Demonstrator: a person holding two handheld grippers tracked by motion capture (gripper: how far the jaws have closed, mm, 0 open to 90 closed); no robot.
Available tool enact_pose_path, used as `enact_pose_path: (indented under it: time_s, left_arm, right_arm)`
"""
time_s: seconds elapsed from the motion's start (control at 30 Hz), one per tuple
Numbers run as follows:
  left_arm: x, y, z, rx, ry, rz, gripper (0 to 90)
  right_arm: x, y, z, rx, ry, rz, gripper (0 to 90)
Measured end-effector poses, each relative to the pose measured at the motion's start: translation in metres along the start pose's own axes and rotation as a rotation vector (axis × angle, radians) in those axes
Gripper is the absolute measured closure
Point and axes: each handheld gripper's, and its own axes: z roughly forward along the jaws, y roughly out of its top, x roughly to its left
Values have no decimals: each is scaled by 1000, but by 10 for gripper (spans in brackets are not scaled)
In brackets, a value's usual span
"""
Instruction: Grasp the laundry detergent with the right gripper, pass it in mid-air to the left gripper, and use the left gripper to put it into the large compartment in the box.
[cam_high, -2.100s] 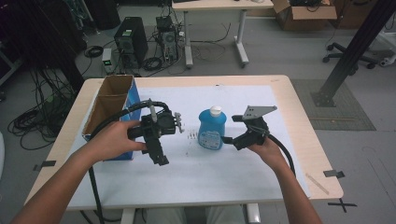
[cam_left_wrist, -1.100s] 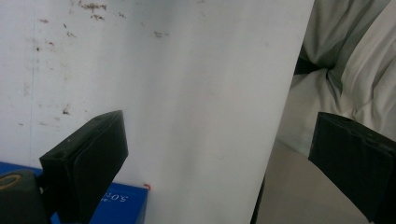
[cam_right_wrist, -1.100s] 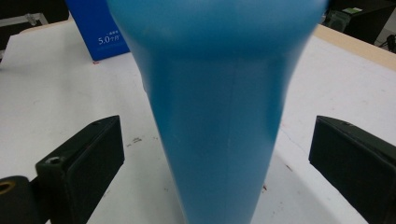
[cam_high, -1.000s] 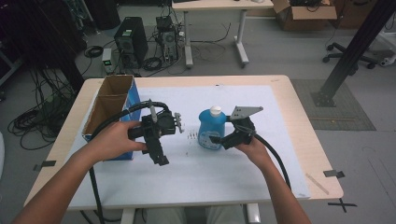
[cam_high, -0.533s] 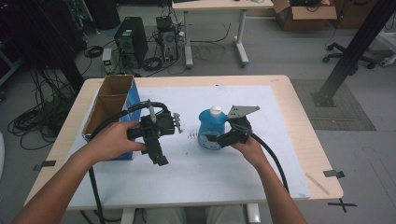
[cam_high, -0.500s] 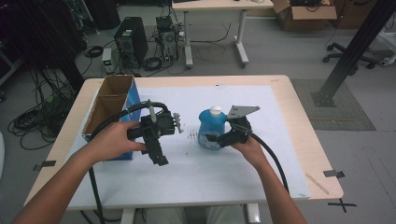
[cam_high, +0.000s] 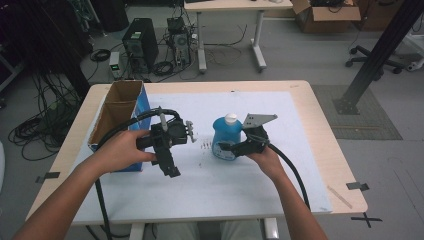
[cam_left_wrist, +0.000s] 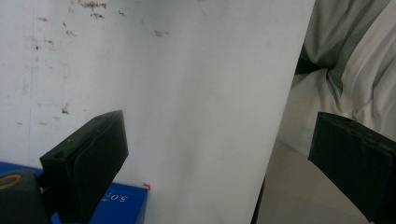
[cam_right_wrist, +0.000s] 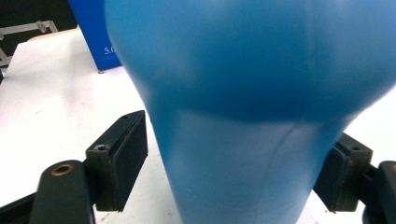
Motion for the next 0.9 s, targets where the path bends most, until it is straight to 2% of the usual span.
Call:
enact_pose_path:
  time_s: [0.43,0.67,0.9]
  left_arm:
    - [0,1,0,4,-1,3,49]
    - [0,0,-1,0,0,2,49]
    - [0,-1,-2,-5,3,-2,50]
  right_arm:
    - [1,1,-2,2,7,-24,340]
    - [0,1,-4,5,3,-21,399]
    - [-1,1,-4,1,3,-29,412]
